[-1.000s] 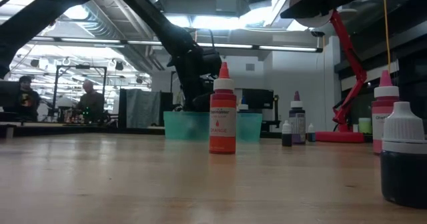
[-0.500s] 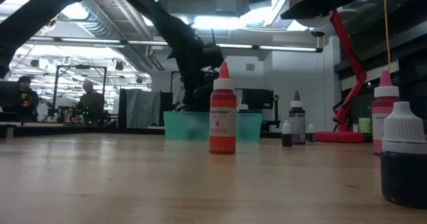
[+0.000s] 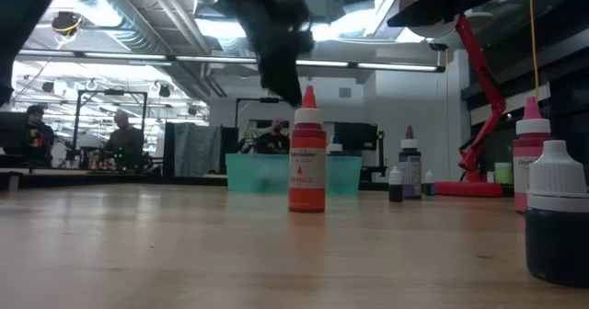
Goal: Pick & Place food coloring
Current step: Put the orange food coloring bottle into the bin
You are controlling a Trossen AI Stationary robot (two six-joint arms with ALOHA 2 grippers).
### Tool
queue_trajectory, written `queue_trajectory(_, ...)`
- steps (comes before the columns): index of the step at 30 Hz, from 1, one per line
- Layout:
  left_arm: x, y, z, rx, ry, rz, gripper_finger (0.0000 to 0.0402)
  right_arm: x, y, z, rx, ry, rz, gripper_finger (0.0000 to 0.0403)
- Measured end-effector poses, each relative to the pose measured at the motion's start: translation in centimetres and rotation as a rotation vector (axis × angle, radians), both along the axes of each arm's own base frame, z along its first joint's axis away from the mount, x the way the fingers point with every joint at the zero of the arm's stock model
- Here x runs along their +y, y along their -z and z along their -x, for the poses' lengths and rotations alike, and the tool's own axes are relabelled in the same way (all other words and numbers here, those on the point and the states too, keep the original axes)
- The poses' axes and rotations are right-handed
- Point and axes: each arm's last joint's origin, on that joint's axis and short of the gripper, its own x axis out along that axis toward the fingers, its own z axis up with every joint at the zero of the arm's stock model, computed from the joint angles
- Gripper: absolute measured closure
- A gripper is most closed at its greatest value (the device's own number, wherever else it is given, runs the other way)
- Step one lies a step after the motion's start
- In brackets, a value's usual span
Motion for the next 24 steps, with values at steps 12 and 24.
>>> queue_trajectory(12, -10.5, -5.9, 1.2, -0.072, 0.176, -0.060, 0.0237, 0.0, 0.0, 0.0, 0.002, -0.002, 0.004, 0.0391)
queue_trajectory(24, -18.1, -3.8, 0.6, -0.003, 0.058, 0.040, 0.0234, 0.0, 0.0, 0.0, 0.002, -0.012, 0.003, 0.0391)
